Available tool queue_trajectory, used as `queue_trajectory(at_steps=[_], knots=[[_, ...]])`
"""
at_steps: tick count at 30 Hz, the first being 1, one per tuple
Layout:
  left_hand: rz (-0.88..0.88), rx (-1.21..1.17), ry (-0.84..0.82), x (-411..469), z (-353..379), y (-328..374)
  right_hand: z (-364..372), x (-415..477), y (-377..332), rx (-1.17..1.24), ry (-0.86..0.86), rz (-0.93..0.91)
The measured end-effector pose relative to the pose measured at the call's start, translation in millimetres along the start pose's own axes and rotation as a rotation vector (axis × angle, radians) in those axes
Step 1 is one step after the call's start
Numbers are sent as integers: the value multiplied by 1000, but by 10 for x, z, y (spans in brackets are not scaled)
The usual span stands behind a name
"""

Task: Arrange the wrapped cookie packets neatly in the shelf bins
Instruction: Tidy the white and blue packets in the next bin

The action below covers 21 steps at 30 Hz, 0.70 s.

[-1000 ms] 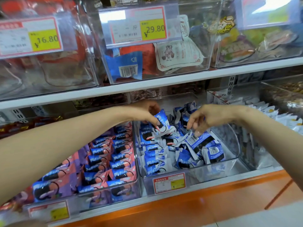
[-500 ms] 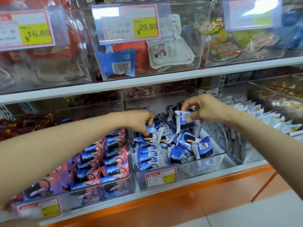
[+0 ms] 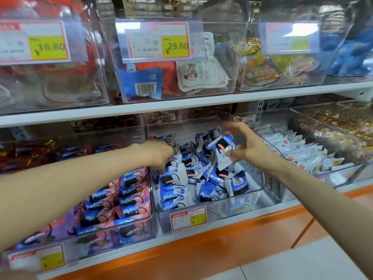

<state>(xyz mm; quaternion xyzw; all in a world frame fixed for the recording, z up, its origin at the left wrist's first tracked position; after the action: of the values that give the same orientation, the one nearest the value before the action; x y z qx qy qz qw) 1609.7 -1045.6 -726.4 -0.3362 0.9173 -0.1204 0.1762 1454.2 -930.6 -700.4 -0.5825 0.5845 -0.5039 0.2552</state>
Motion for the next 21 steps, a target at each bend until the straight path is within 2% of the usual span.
queue_trajectory(at_steps=[2,4,6,7,9,13,17,21], knots=[[11,-177,19,-11,-90,50,4,-15,-7,39,26,33],[32,-615,45,-30,-229,130,30,-28,-21,103,46,43],[42,-1113,-22,-68,-305,249,50,-25,-44,108,62,43],[38,-1284,-44,-71,-322,299,54,-16,-39,119,67,48],[11,-1447,0,-38,-342,319,78,0,-17,160,57,67],[37,-1408,75,3,-392,254,158,24,-7,208,-3,59],[142,-1148,32,-63,-444,275,224,-20,-112,55,-66,14],[190,-907,38,-94,-406,269,327,2,-113,4,-85,7]])
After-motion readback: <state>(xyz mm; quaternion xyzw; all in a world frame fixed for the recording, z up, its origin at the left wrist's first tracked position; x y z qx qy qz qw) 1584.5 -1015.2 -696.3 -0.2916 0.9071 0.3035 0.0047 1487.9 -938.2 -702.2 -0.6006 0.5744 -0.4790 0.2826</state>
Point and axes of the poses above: each hand's wrist, its own x-axis towards the middle knuckle, its own z-axis out of the palm, y = z × x, the point moved 8 cm from there along x, towards the middle knuckle, and after that the axes turned 5 degrees about -z, right-handed, at the moved point
